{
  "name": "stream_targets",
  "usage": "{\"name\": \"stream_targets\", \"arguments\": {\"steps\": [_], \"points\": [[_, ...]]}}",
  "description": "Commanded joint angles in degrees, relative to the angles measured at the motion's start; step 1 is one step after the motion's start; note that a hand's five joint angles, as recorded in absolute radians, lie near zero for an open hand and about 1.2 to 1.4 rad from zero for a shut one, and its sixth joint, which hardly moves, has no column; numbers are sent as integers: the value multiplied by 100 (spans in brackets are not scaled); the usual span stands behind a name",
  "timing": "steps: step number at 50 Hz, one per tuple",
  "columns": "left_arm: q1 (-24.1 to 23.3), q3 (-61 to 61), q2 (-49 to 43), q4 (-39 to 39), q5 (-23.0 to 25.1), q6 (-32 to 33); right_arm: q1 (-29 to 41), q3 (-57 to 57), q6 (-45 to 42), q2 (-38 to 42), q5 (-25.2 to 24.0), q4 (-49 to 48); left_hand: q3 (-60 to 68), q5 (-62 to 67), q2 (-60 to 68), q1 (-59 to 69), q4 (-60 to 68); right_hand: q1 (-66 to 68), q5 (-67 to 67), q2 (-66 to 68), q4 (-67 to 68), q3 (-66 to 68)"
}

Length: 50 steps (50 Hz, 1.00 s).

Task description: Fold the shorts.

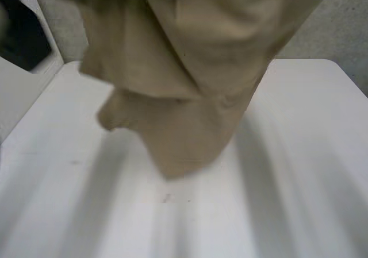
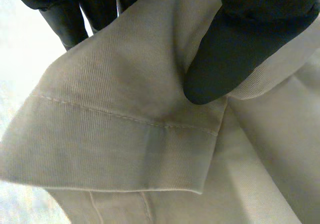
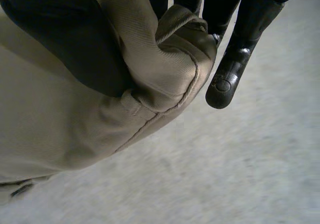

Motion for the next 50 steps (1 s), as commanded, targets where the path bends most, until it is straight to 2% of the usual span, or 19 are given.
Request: {"name": "stream_targets", "arguments": {"steps": [1, 7, 15, 16, 21, 23, 24, 27, 30, 35, 36, 37, 38, 39, 40, 44, 50], "points": [[57, 117, 667, -46, 156, -60, 54, -276, 14, -391, -3, 495, 1194, 1507, 1144, 1423, 1181, 2347, 1448, 1262, 1170, 1272], [57, -138, 97, -63, 165, -60, 1, -48, 23, -216, -39, 741, 1194, 1507, 1144, 1423, 1181, 2347, 1448, 1262, 1170, 1272], [189, -332, -1546, -55, 183, -24, -43, 234, 58, 1515, -65, 724, 1194, 1507, 1144, 1423, 1181, 2347, 1448, 1262, 1170, 1272], [250, -323, -1757, -55, 183, -24, -139, 199, 76, 1891, -74, 715, 1194, 1507, 1144, 1423, 1181, 2347, 1448, 1262, 1170, 1272], [742, -34, -3021, -37, 183, -7, -438, -143, 304, 2860, -91, 645, 1194, 1507, 1144, 1423, 1181, 2347, 1448, 1262, 1170, 1272], [804, 125, -3331, -28, 174, 2, -447, -319, 409, 3220, -91, 549, 1194, 1507, 1144, 1423, 1181, 2347, 1448, 1262, 1170, 1272], [831, 221, -3489, -20, 165, 2, -447, -476, 505, 3552, -100, 365, 1194, 1507, 1144, 1423, 1181, 2347, 1448, 1262, 1170, 1272], [910, 581, -3911, 129, 165, 11, -447, -636, 542, 3880, -118, -39, 1194, 1507, 1144, 1423, 1181, 2347, 1448, 1262, 1170, 1272], [1129, 994, -4289, 516, 104, 37, -465, -856, 568, 4293, -240, -891, 1194, 1507, 1144, 1423, 1181, 2347, 1448, 1262, 1170, 1272], [1358, 1356, -4756, 1271, -54, 72, -491, -1049, 471, 4908, -706, -2394, 1194, 1507, 1144, 1423, 1181, 2347, 1448, 1262, 1170, 1272], [1358, 1356, -4791, 1438, -54, 90, -491, -1084, 445, 5101, -855, -2840, 1194, 1507, 1144, 1423, 1181, 538, -362, -547, -639, -538], [1349, 1338, -4861, 1814, -11, 99, -491, -1111, 427, 5207, -873, -2984, -1285, -972, -1335, -1056, -1298, -1845, -2744, -2930, -3022, -2920], [1349, 1330, -4888, 2009, 24, 90, -500, -1146, 384, 5304, -874, -3116, -3142, -2829, -3191, -2913, -3154, -3834, -4733, -4919, -5011, -4909], [1349, 1312, -4923, 2176, 59, 90, -500, -1198, 340, 5374, -856, -3169, -4809, -4496, -4859, -4580, -4821, -4653, -5552, -5738, -5830, -5728], [1358, 1303, -4941, 2300, 86, 99, -500, -1294, 226, 5505, -795, -3161, -5475, -5162, -5525, -5246, -5488, -4653, -5552, -5738, -5830, -5728], [1419, 1250, -4976, 2740, 16, 125, -509, -1304, 172, 5577, -645, -3126, -5717, -5404, -5767, -5489, -5730, -4653, -5552, -5738, -5830, -5728], [1428, 1119, -4897, 2697, -292, 441, -675, -945, 260, 5244, -645, -2968, -5785, -5471, -5834, -5556, -5797, -4653, -5552, -5738, -5830, -5728]]}}
